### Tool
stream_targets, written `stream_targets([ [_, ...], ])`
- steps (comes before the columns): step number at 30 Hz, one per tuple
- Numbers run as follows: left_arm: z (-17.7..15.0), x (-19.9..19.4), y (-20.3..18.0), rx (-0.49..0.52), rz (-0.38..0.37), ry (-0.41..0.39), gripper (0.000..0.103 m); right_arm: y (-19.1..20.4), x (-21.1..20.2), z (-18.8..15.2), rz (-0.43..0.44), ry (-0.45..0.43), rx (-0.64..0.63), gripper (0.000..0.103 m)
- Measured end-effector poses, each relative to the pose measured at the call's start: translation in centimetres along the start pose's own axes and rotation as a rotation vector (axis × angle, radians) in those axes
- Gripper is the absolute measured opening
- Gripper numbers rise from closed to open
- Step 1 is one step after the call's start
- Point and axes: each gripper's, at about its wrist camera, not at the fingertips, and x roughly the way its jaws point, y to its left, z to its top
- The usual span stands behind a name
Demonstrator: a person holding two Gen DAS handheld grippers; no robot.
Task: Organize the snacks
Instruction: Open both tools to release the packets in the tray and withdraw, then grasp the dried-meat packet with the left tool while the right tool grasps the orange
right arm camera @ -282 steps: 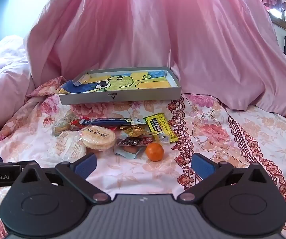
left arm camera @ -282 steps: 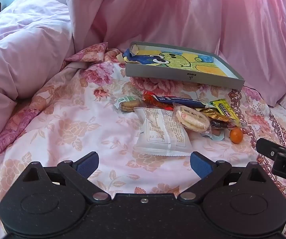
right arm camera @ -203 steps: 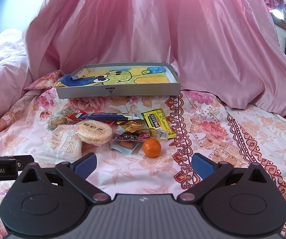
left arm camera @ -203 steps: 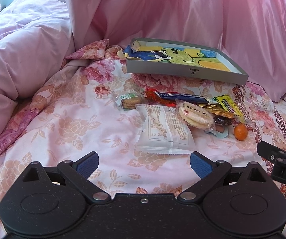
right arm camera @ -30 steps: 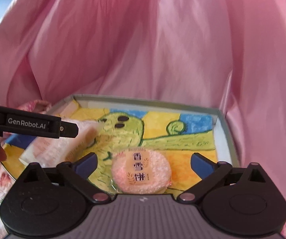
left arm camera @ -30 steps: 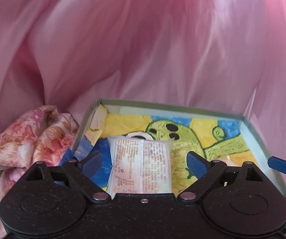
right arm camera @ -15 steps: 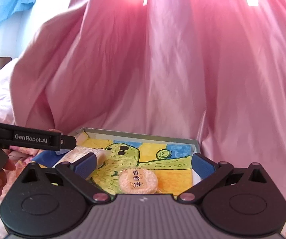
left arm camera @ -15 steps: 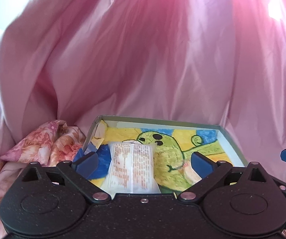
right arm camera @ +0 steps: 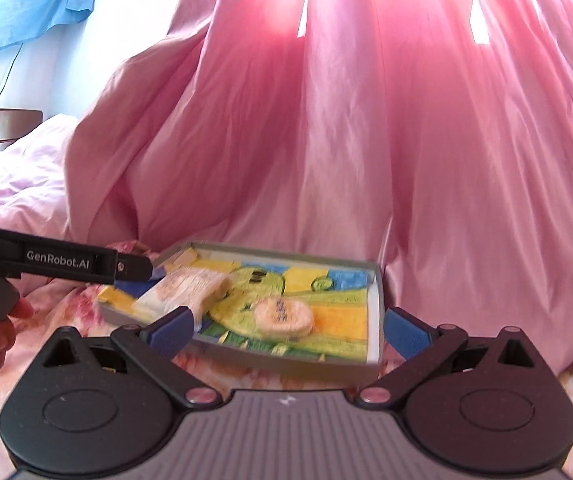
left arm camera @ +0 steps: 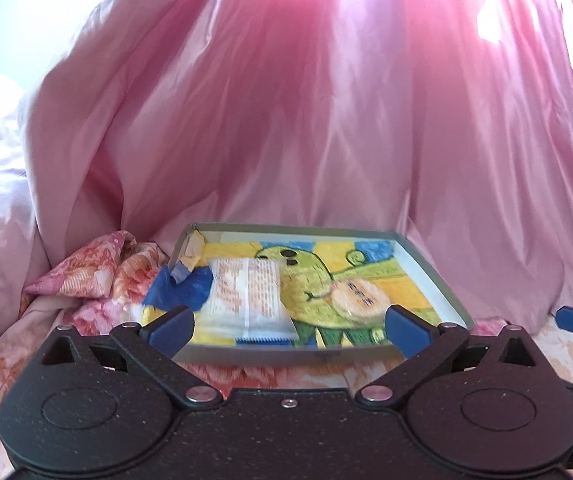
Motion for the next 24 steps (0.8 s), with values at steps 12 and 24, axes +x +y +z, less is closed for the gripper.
stream_targets([
  [12, -5.8, -3.2, 0.1, 0.046, -0.044, 0.051, 0.101, 1.8, -4.2, -5.5, 0.006, 0.090, -0.017, 0.103],
  [24, -10.2, -3.6, 1.0, 0.095, -0.051, 0.149, 0.101, 3.1, -4.8, -9.0, -0.018, 0.208, -0.004, 0.103],
])
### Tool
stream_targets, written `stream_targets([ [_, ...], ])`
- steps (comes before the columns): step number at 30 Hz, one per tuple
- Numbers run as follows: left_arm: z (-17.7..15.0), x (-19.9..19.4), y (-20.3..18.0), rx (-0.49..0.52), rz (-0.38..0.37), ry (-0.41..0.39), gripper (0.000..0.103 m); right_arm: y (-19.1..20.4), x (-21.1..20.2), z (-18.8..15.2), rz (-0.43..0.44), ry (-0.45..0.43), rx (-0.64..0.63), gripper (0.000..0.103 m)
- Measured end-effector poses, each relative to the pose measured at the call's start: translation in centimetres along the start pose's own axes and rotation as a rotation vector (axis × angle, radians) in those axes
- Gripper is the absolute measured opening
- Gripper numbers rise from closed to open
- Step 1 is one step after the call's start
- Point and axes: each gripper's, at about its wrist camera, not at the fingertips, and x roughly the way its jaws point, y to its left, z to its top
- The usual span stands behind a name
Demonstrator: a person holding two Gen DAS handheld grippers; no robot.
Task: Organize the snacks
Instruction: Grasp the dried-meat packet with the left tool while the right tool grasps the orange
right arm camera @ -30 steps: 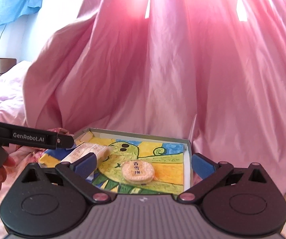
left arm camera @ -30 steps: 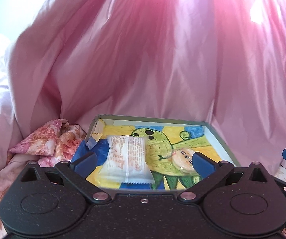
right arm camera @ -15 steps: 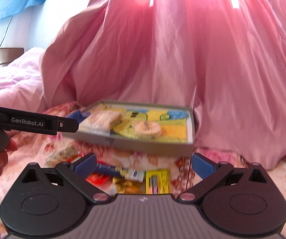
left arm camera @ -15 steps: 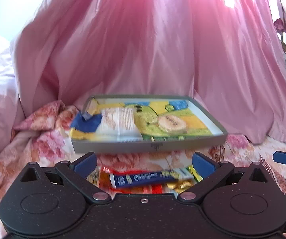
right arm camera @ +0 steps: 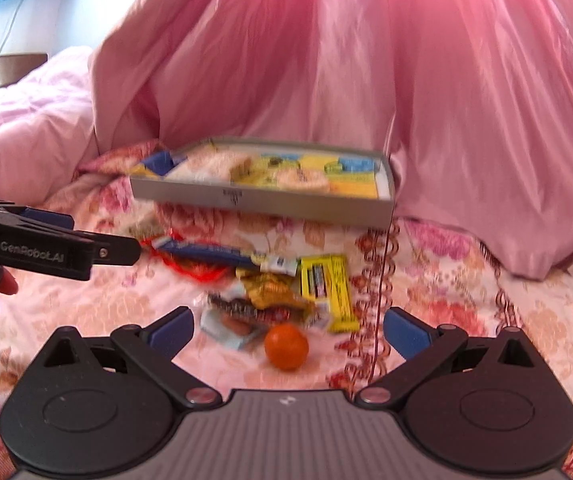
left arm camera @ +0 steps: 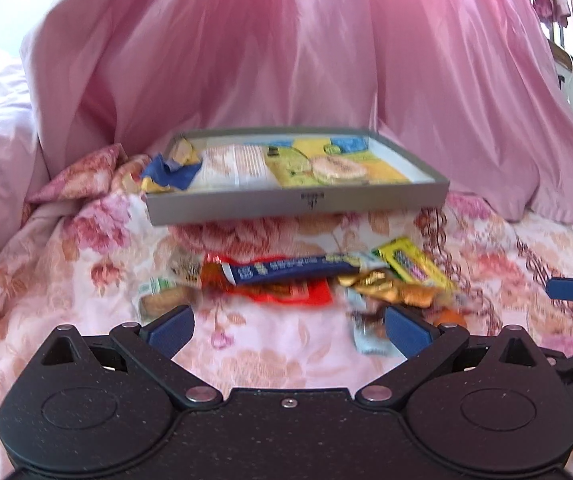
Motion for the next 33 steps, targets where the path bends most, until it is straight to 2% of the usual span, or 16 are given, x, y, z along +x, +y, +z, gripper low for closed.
stream_targets([
  [11, -1.4, 1.4, 0.0, 0.041, -0.007, 0.075, 0.101, 0.5, 1.4, -1.7, -0.002, 0.088, 0.004, 0.103],
  [20, -0.8, 3.0, -0.1, 0.079, -0.032, 0.104, 0.101, 0.2, 2.6, -2.1, 0.001, 0.121, 0.003, 0.103],
  [25, 0.0, 5.2, -0.4, 0.123, -0.123, 0.142, 0.101, 0.1, 3.7, -2.3, -0.008, 0.152, -0.019, 0.103],
  [33, 1.9, 8.8, -2.3, 0.245, -0.310, 0.181, 0.101, -1.2, 5.5, -2.0, 0.044, 0.177, 0.001, 0.103],
])
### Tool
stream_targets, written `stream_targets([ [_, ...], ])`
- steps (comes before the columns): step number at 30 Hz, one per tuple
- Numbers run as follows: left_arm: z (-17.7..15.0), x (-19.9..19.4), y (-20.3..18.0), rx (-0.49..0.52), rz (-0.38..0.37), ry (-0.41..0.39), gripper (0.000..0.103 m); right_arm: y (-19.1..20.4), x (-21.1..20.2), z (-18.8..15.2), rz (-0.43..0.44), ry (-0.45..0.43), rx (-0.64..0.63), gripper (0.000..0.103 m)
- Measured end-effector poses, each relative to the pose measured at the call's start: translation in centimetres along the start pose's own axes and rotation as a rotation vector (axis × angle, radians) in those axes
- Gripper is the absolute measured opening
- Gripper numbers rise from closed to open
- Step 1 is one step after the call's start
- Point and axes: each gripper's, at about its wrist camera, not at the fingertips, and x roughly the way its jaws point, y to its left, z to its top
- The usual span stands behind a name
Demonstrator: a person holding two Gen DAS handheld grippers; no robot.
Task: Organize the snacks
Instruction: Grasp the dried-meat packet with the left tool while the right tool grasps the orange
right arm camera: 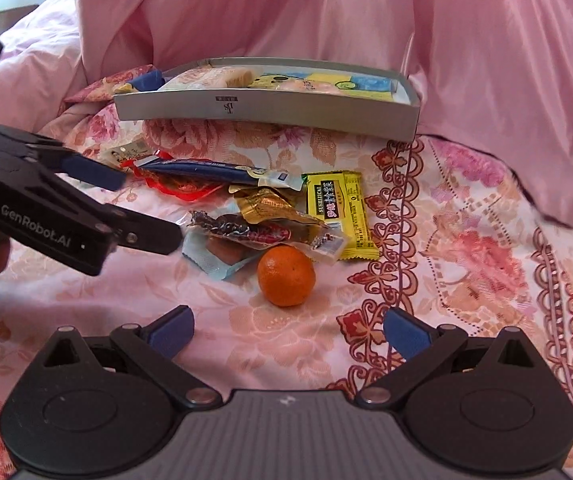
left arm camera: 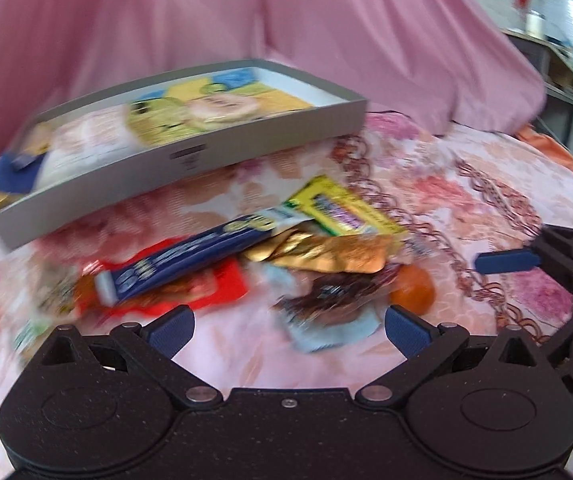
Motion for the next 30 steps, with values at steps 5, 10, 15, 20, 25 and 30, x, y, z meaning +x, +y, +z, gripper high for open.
stream_targets([
  [5, 1.5, 2.1, -0.4, 0.083, -0.095, 0.060, 0.099, -1.0, 1.4, 0.5, 0.026, 0.025, 0.004, 0.101],
  [10, 2.2, 3.5, -0.7, 0.139, -0.127, 0.090, 0.096, -1.3, 2.1, 1.1, 0.044, 0.023, -0.015, 0.094],
  [15, 2.9, 4.2, -0.5, 0.140, -0.180, 0.094, 0.095, -1.4, 2.7, 1.5, 0.056, 0.017, -0.035, 0.084],
  [20, 4.0, 4.9, -0.1, 0.106, -0.262, 0.126, 0.082, -1.5, 2.9, 1.7, 0.069, 0.007, -0.038, 0.068],
  [25, 4.3, 5.1, -0.1, 0.095, -0.291, 0.161, 0.070, -1.7, 2.7, 1.7, 0.083, 0.001, -0.028, 0.043],
  [30, 3.6, 4.9, 0.9, 0.040, -0.286, 0.197, 0.056, -1.4, 2.0, 1.4, 0.077, 0.005, -0.030, 0.037],
])
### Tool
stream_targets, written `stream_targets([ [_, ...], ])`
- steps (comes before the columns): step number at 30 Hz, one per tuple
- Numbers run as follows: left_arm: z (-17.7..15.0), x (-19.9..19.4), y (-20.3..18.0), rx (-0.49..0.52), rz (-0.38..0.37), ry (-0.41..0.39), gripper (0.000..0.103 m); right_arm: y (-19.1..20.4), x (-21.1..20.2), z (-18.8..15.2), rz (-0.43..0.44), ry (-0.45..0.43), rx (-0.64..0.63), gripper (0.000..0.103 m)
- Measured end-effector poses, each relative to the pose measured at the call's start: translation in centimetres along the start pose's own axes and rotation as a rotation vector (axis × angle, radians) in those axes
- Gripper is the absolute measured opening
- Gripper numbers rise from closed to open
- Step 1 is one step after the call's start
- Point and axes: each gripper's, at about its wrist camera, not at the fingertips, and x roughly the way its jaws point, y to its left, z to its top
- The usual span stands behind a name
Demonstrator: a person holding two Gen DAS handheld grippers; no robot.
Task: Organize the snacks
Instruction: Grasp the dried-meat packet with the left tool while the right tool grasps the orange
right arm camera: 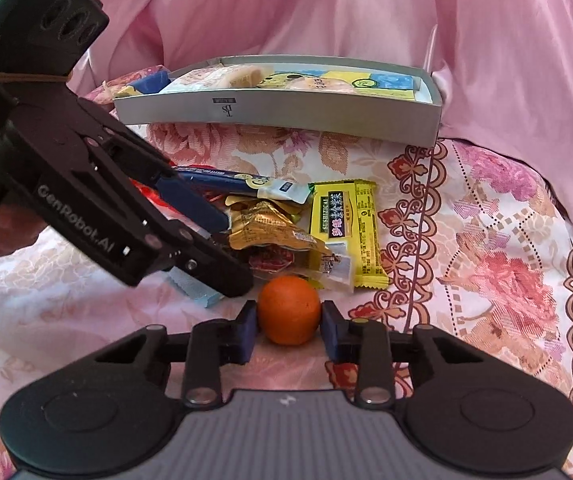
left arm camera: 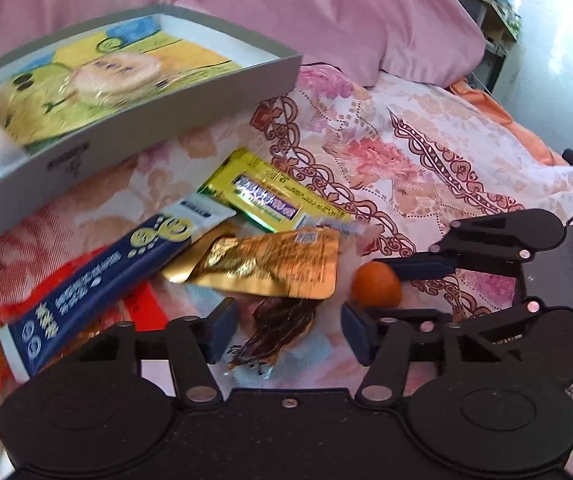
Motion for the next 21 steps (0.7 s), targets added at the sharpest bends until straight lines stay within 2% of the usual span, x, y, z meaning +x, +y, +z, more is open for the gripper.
stream_targets([
  [4, -0.9, -0.8, 0.3, -0.059, -0.023, 0.004, 0.054, 0.0, -1.2, -0.5, -0.003, 0.009, 0.006, 0.037],
  [7, -1.4, -1.2, -0.2, -0.048, -0.028, 0.014, 0.055, -0.1, -2.1, -0.9, -0.001, 0.013, 0.016, 0.037],
  [12, -0.9, -1.1, -1.3, 0.036, 0.049, 0.001, 0.077, 0.0, -2.7, -1.0, -0.006, 0.017, 0.012, 0.037],
  [16, 0.1, -0.4, -1.9, 0.113, 0.044, 0.014, 0.077, 0.0, -2.5, -1.0, -0.008, 0.020, 0.009, 0.037],
  [19, 0.5, 0.5, -2.4, 0.150, 0.031, 0.053, 0.072, -0.3, -2.8, -1.1, -0.016, 0.016, 0.024, 0.037],
  [21, 0.3, 0.7, -3.0, 0.193, 0.065, 0.058, 0.067, -0.5, -3.1, -1.2, -0.021, 0.013, 0.036, 0.037],
])
